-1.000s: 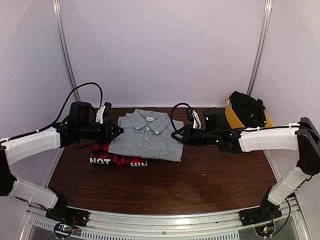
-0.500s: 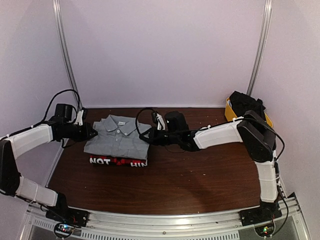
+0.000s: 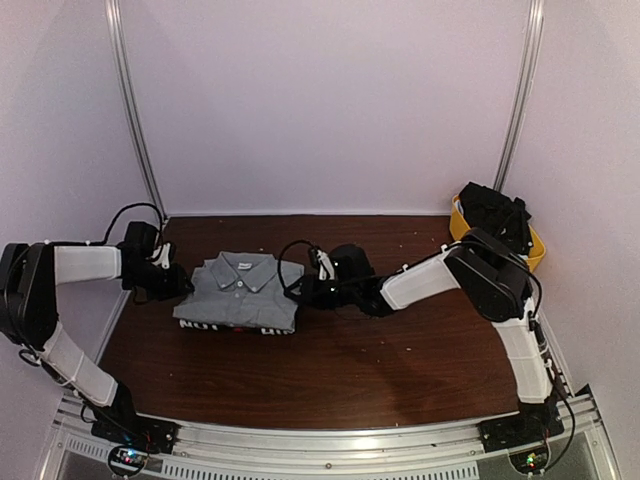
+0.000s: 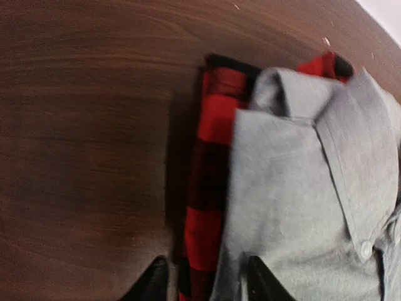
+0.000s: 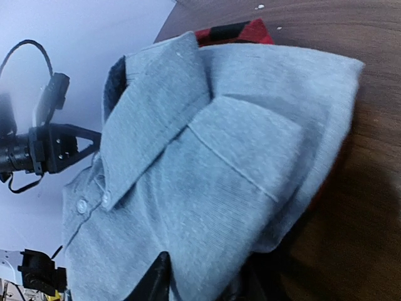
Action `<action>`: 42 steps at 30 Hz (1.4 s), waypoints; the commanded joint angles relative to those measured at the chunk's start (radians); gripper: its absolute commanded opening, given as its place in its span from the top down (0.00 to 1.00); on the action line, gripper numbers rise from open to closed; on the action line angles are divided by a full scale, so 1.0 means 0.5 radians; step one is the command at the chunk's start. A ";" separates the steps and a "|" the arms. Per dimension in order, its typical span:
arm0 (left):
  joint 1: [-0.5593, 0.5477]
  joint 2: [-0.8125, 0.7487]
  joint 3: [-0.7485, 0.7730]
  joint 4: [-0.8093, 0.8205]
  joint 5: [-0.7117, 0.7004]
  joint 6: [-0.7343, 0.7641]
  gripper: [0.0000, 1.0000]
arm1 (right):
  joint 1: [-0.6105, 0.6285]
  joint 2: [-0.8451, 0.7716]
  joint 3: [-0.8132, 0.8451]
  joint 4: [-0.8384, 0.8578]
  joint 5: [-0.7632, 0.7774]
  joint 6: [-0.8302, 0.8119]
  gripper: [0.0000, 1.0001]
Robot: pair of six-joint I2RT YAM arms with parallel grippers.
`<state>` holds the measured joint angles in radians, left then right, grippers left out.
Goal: Fold and stack the long sleeve shirts
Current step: Place the square-folded shirt on the square-folded shirt, then reset both arms
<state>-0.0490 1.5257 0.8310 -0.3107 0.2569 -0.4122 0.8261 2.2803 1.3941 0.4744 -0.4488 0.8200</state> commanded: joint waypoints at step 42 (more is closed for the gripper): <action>0.034 -1.437 -0.059 0.540 -0.157 0.452 0.02 | -0.529 -2.840 -0.806 -1.690 1.475 -1.282 0.00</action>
<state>-0.0280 0.8711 0.8406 -0.1349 0.2035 -0.2283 0.5652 0.8829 1.0088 -0.3843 0.2340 0.2398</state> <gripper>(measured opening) 0.976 0.996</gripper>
